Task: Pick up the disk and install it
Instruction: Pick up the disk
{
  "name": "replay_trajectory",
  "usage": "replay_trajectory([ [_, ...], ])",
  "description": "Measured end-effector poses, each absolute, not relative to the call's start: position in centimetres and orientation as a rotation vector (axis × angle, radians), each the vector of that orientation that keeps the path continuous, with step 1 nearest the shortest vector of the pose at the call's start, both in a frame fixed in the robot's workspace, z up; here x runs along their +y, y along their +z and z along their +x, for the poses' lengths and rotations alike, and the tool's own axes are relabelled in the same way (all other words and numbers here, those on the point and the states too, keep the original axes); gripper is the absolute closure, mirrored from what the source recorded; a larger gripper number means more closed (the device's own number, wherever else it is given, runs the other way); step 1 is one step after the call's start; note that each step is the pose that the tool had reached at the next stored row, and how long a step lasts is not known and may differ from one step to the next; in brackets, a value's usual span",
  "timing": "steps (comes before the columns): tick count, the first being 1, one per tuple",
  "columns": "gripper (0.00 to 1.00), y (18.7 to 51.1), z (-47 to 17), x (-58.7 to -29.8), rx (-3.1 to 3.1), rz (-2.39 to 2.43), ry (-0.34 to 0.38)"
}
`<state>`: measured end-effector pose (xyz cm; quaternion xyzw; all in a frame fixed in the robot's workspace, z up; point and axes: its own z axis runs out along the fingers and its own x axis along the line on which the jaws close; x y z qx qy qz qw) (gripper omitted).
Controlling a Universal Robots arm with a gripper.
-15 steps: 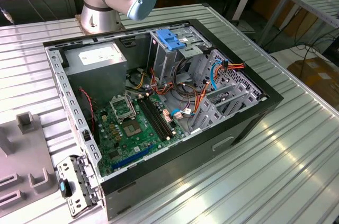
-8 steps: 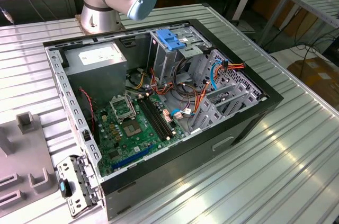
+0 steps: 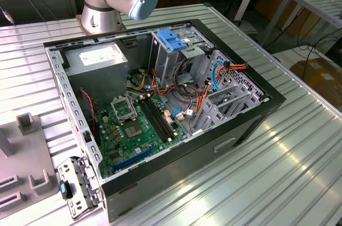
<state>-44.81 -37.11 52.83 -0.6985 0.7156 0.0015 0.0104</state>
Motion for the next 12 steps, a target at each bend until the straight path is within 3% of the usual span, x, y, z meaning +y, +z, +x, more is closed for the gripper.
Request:
replay_trajectory([
  [12,0.63,52.81,-44.41,-37.21,2.233,-2.18,0.005],
])
